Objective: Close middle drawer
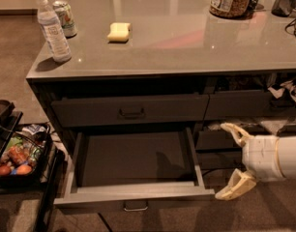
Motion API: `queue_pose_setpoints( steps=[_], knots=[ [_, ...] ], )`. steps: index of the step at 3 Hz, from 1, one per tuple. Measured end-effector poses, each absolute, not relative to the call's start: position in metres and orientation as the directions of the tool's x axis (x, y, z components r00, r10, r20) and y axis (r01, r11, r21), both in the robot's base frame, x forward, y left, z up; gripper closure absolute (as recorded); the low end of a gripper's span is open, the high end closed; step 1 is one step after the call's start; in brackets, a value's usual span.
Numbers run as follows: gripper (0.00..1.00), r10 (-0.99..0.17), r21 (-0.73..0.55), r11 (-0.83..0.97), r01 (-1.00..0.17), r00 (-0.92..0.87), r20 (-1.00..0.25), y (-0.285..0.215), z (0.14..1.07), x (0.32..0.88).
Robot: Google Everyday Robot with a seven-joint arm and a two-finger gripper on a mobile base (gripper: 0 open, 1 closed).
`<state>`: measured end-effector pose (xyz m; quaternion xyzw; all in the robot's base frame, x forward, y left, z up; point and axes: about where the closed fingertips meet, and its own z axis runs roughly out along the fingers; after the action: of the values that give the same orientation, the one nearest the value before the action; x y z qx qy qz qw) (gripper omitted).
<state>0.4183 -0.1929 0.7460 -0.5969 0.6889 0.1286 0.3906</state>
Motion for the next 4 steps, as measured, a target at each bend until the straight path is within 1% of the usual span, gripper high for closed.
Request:
queue_pose_setpoints(
  steps=[1,3,4],
  knots=[
    [0.00,-0.733,-0.282,0.165,-0.945,0.073,-0.676,-0.178,0.700,0.398],
    [0.00,-0.721,-0.292,0.164,-0.942,0.088,-0.688,-0.176,0.696,0.400],
    [0.00,-0.684,-0.255,0.154,-0.955,0.083,-0.725,-0.173,0.653,0.404]
  ],
)
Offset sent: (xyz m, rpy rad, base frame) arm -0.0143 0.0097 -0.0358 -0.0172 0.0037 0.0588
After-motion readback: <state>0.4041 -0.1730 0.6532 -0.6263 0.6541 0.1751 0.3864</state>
